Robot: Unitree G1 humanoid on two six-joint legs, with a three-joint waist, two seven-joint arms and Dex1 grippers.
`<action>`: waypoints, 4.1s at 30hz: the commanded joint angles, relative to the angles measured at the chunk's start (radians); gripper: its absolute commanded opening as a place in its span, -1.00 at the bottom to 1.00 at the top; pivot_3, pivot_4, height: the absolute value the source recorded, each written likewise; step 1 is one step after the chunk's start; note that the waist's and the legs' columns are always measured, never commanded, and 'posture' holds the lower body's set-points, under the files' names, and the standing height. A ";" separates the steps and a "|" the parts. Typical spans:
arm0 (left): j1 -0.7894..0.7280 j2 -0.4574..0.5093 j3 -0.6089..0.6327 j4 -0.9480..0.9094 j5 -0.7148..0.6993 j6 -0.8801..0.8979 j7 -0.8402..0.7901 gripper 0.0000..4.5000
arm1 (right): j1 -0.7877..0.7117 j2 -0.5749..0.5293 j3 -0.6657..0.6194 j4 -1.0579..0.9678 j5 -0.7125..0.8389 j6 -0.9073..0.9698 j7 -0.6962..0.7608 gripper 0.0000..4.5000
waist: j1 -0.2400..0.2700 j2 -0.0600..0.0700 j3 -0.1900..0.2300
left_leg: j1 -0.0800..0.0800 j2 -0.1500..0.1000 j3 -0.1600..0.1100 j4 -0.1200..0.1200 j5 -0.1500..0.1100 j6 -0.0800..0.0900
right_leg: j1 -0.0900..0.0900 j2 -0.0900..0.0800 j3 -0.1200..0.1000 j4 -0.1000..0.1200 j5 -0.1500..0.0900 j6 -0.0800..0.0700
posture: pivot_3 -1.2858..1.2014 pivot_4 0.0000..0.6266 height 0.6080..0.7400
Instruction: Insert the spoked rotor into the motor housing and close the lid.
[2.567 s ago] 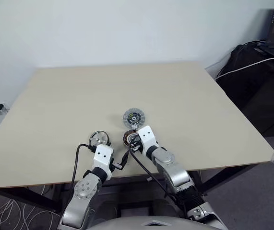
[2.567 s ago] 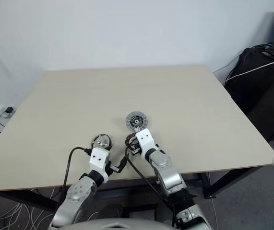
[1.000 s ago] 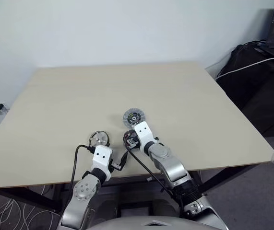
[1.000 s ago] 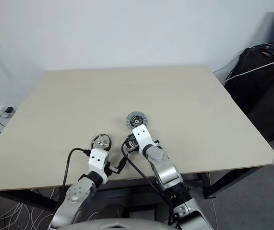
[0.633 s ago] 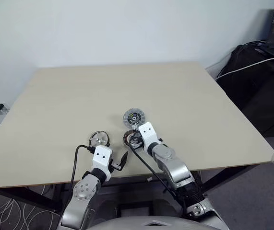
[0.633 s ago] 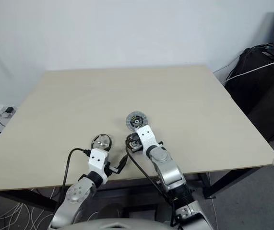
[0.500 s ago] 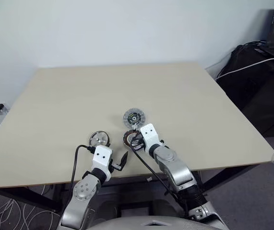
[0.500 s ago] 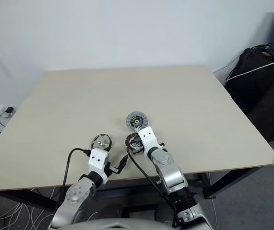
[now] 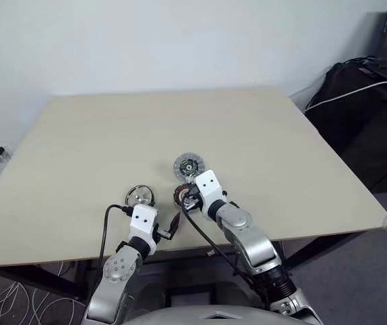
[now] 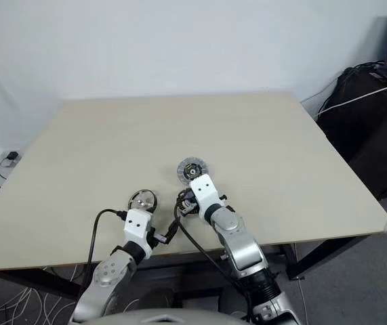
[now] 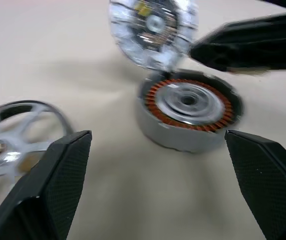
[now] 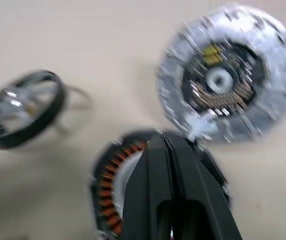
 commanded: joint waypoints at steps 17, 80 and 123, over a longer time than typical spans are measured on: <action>0.001 -0.165 0.300 -0.089 -0.321 0.200 0.191 1.00 | 0.149 -0.067 -0.092 -0.200 0.029 0.023 -0.024 -0.98 | 0.000 -0.007 0.004 | -0.001 0.000 -0.001 0.001 0.000 0.000 | 0.000 0.000 -0.001 -0.001 0.000 0.000 | 0.03 -1.00 1.00; -0.222 -0.207 0.386 0.019 -0.769 0.542 0.260 -0.30 | 0.245 -0.129 -0.116 -0.340 0.181 -0.018 0.072 -1.00 | 0.003 -0.009 0.004 | -0.001 -0.001 -0.001 0.001 0.000 -0.001 | 0.001 0.000 -0.001 -0.002 0.000 0.001 | 0.03 -1.00 1.00; -0.293 -0.201 0.256 0.132 -1.062 0.714 0.020 -0.84 | 0.317 -0.192 -0.133 -0.424 0.241 0.018 0.091 -1.00 | 0.003 -0.009 0.003 | -0.001 -0.001 -0.002 0.001 0.000 0.000 | 0.003 0.000 -0.001 -0.007 0.001 0.002 | 0.03 -1.00 1.00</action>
